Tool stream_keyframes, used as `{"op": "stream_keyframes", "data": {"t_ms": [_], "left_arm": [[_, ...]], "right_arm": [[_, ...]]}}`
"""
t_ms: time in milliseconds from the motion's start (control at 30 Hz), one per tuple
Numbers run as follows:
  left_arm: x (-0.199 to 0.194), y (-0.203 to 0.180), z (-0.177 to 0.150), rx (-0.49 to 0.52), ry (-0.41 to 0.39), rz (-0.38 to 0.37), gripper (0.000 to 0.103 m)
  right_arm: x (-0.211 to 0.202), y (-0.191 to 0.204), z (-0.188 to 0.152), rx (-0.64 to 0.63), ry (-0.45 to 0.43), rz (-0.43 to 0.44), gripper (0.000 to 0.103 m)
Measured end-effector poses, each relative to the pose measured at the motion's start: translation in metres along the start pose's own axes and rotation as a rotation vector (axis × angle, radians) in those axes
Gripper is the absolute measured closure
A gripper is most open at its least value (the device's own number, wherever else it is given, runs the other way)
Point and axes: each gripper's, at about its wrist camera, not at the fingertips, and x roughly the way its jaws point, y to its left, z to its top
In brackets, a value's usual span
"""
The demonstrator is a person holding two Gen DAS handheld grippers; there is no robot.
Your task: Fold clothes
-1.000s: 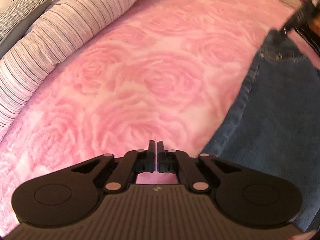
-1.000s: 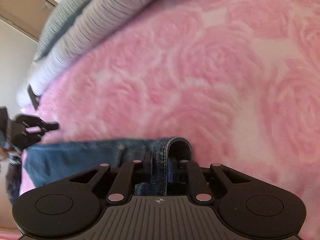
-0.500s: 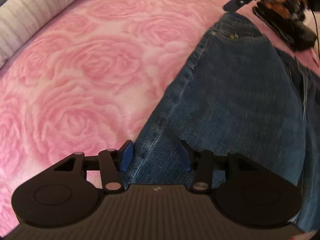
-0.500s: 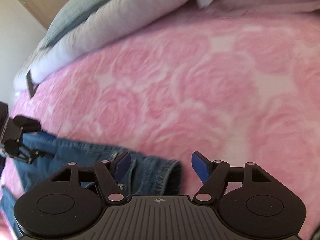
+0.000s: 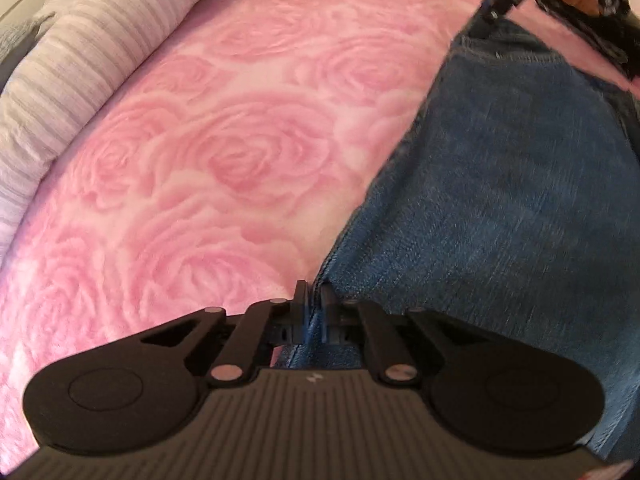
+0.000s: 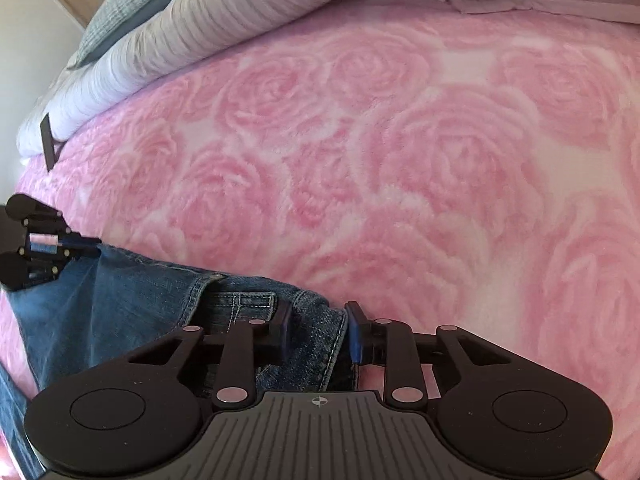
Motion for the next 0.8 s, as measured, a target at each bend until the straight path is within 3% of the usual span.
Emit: {"op": "stream_keyframes", "data": {"t_ms": [67,100,333,433,633,800], "left_arm": [[-0.005,0.002,-0.002,-0.011,-0.009,0.024,0.078],[-0.01,0.004,-0.004,-0.02,-0.015,0.032,0.076],[-0.071,0.014,-0.046,-0.13,-0.007,0.13,0.077],[-0.101,0.002,-0.082,-0.195,0.038,0.182,0.076],[-0.162,-0.039,-0.158,-0.344,0.151,0.294,0.073],[-0.212,-0.087,-0.203,-0.476,0.223,0.369,0.058]], "right_arm": [[-0.006,0.004,-0.004,-0.009,-0.014,-0.029,0.066],[-0.01,0.008,-0.005,-0.022,-0.019,-0.052,0.063],[-0.053,0.074,-0.03,-0.224,-0.108,-0.295,0.059],[-0.067,0.106,-0.059,-0.226,-0.119,-0.254,0.059],[-0.073,0.176,-0.125,-0.226,-0.027,-0.17,0.059],[-0.081,0.23,-0.165,-0.204,0.043,-0.151,0.059]]}}
